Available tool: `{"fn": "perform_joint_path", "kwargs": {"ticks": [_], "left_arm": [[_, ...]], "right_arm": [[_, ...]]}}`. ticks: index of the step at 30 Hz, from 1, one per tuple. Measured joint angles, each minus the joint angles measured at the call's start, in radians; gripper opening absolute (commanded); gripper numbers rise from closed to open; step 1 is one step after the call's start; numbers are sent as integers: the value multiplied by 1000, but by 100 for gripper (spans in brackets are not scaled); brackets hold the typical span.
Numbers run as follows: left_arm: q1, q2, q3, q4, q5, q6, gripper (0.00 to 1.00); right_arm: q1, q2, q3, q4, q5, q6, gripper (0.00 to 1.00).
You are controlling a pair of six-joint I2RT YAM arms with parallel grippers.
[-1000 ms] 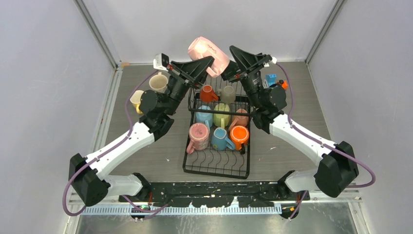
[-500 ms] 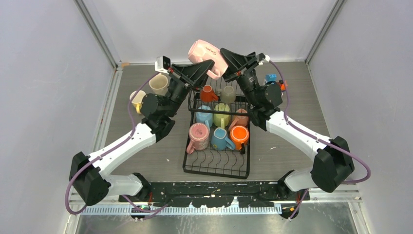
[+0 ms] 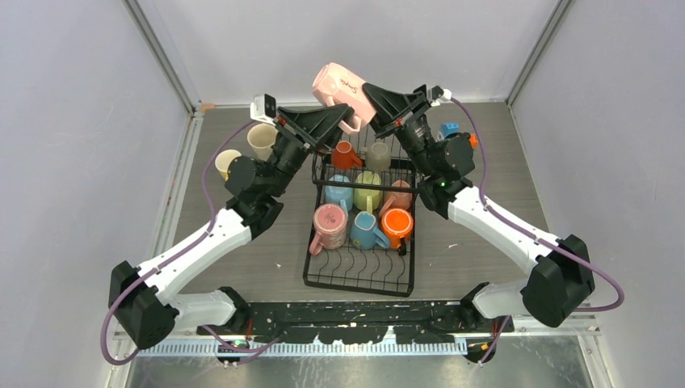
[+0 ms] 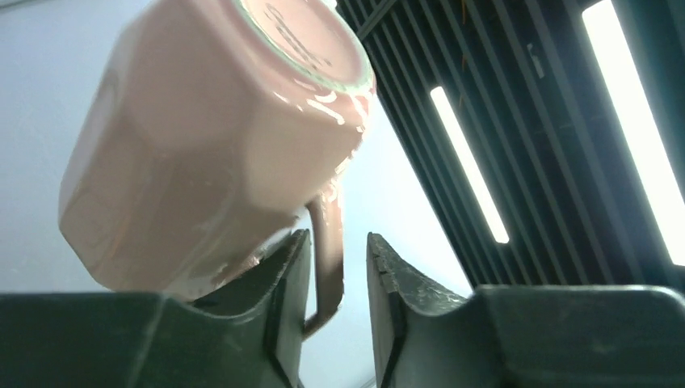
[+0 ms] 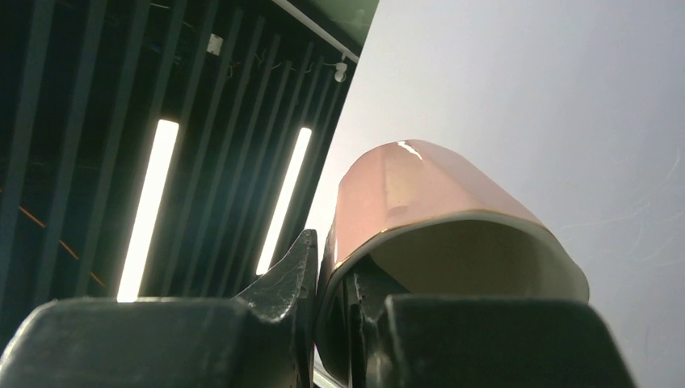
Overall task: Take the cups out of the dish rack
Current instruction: Place the cup at the center of the board.
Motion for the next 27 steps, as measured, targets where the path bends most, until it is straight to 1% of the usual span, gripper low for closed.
{"fn": "perform_joint_path", "kwargs": {"ticks": [1,5,8,11,15,18,21,27], "left_arm": [[-1,-6,-3,-12,8,3,49],[-2,-22,-11,-36,38,15,68],[-2,-32,-27,-32,45,21,78],[5,-54,-40,-39,50,32,85],[14,-85,-56,-76,58,57,90],[19,-111,-61,-126,66,83,94],[23,-145,-61,-187,71,123,100],[46,-224,-61,-282,101,208,100]], "right_arm": [[0,0,0,0,-1,-7,1],[-2,0,2,-24,0,-18,1],[-3,0,11,-39,0,-18,1],[-8,1,19,-45,6,-18,1],[-7,-1,55,-72,8,-36,1],[-7,-14,90,-135,7,-74,1],[-7,-50,123,-259,8,-134,1],[-7,-153,205,-576,29,-299,1]]}}
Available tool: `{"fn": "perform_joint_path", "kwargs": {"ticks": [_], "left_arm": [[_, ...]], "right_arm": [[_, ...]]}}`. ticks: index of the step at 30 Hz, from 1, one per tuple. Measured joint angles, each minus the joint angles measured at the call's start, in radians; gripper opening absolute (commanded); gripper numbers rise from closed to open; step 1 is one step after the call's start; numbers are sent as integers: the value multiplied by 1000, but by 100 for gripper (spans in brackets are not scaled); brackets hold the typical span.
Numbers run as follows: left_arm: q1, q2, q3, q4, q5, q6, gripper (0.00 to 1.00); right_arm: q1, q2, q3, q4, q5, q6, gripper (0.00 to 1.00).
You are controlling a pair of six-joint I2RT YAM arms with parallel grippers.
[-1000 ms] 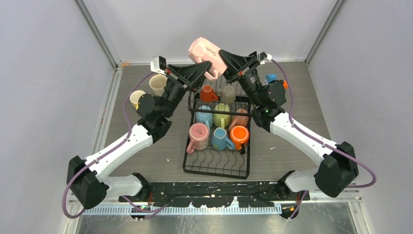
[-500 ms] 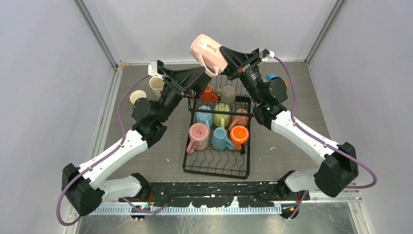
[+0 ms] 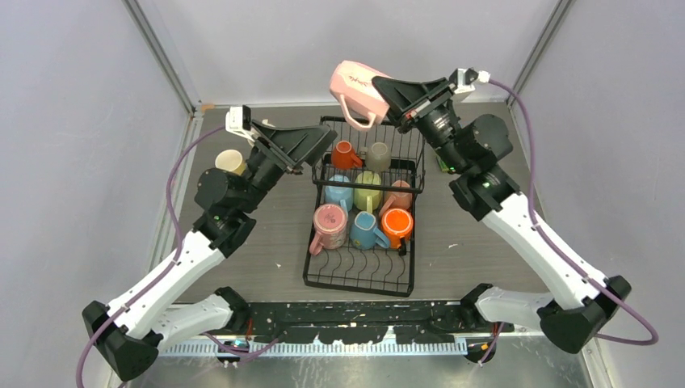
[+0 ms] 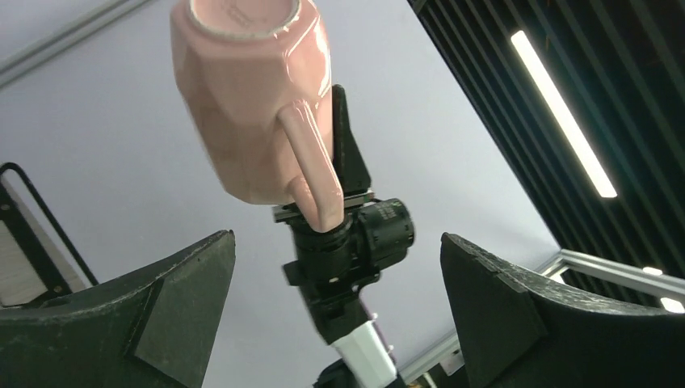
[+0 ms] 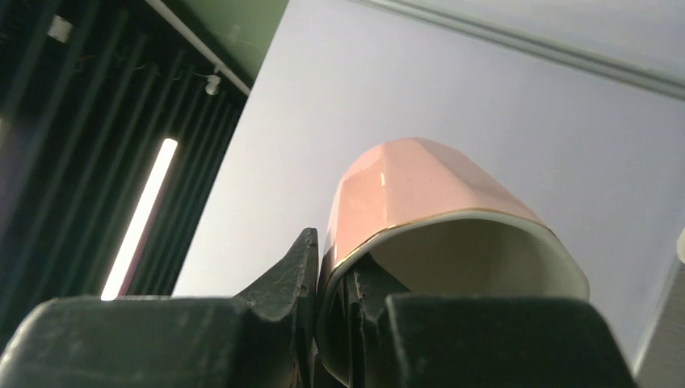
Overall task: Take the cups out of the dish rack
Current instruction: Place the cup at the center of the board.
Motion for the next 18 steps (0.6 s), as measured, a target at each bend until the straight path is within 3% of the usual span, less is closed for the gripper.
{"fn": "perform_joint_path", "kwargs": {"ticks": [12,18], "left_arm": [[69,-36,2,-217,127,133,100],[94,16,53,-293,219,161,100]], "right_arm": [[0,-183,241,-702,222,-396,1],[0,-193,381,-1008,367,-555,1]]}}
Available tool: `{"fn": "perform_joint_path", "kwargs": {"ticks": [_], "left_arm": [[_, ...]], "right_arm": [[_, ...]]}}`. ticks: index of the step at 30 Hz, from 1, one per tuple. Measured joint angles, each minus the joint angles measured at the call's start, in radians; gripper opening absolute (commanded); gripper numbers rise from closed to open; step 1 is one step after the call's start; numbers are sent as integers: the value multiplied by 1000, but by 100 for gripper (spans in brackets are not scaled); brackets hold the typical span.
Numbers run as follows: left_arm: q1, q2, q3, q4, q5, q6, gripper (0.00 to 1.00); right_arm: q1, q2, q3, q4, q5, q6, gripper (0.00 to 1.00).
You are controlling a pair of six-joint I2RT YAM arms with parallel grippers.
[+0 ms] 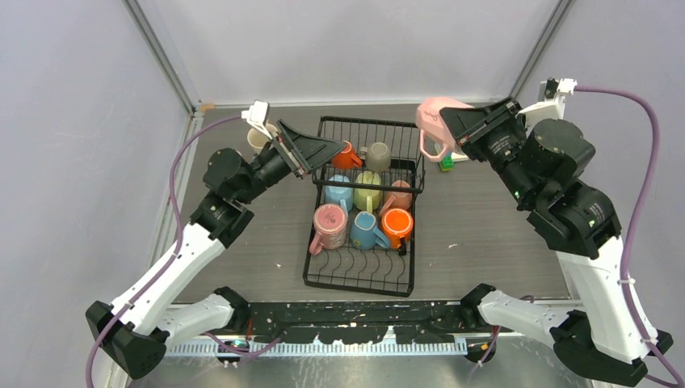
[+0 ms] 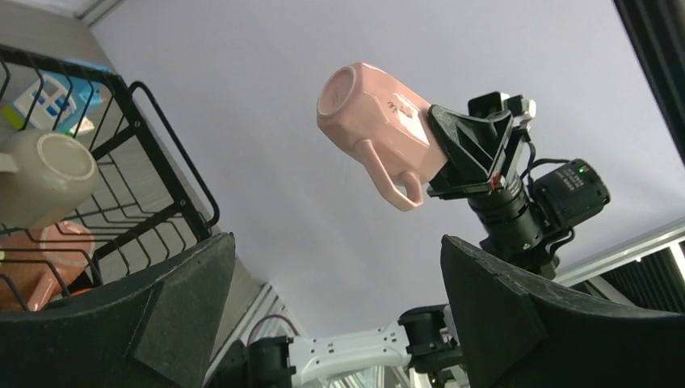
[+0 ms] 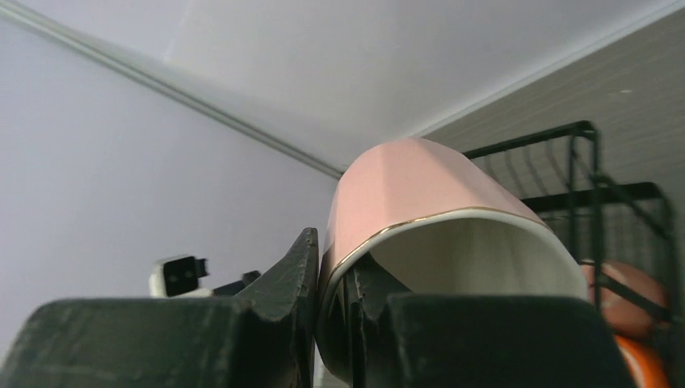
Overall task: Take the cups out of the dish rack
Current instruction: Place the cup at the center of the board.
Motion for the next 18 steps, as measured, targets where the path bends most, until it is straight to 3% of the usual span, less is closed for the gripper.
{"fn": "perform_joint_path", "kwargs": {"ticks": [12,18], "left_arm": [[5,98,140,-158,156,87,100],[5,126,167,-202,214,109,100]], "right_arm": [[-9,119,112,-452,295,-182,0],[-138,119,63,-533,318,-208,1]]}}
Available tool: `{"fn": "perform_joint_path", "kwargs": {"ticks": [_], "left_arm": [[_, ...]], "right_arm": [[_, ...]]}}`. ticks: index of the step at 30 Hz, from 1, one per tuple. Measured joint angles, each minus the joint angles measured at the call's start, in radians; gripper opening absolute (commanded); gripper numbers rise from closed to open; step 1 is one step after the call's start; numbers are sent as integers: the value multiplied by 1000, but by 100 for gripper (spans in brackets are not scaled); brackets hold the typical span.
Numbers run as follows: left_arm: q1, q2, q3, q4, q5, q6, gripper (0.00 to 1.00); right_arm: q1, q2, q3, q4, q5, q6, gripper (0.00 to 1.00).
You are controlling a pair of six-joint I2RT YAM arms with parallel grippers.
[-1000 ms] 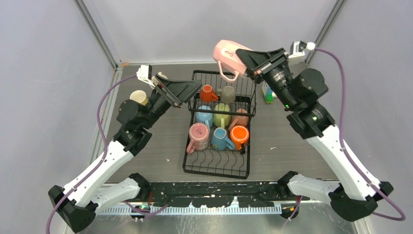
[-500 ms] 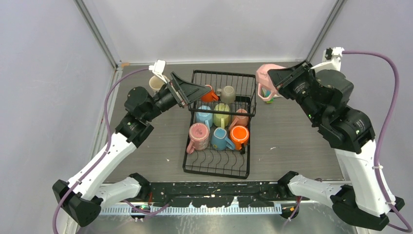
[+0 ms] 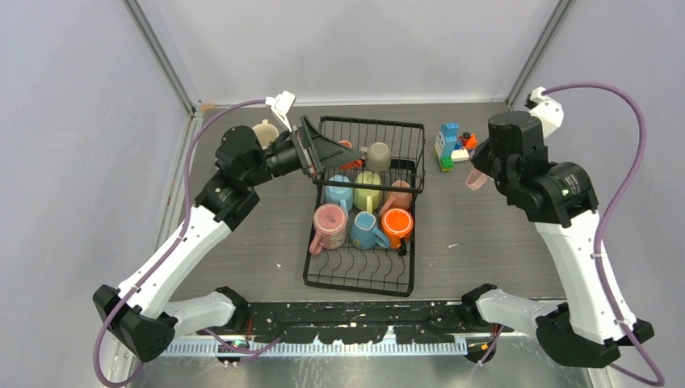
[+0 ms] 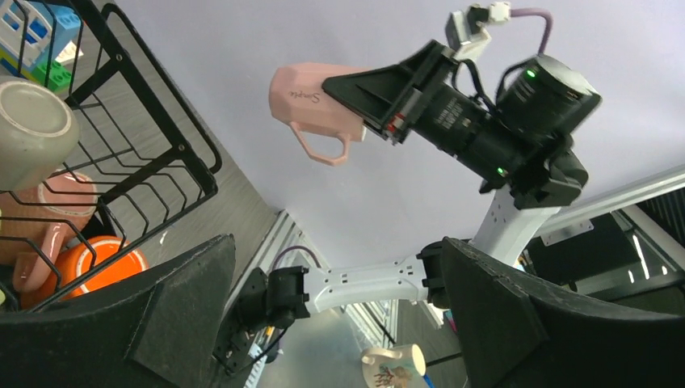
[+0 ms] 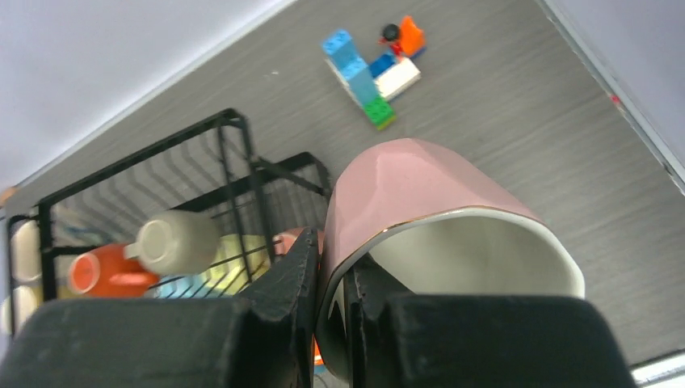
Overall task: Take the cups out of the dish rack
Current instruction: Place the cup at the center of the board.
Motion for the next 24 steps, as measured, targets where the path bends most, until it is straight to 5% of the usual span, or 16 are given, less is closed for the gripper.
{"fn": "perform_joint_path", "kwargs": {"ticks": [12,24], "left_arm": [[0,16,33,-78,90,39,100],[0,-31,33,-176,144,85,100]], "right_arm": [[-422,108,-356,90,-366,-40,0],[-458,412,-404,267,-503,-50,1]]}}
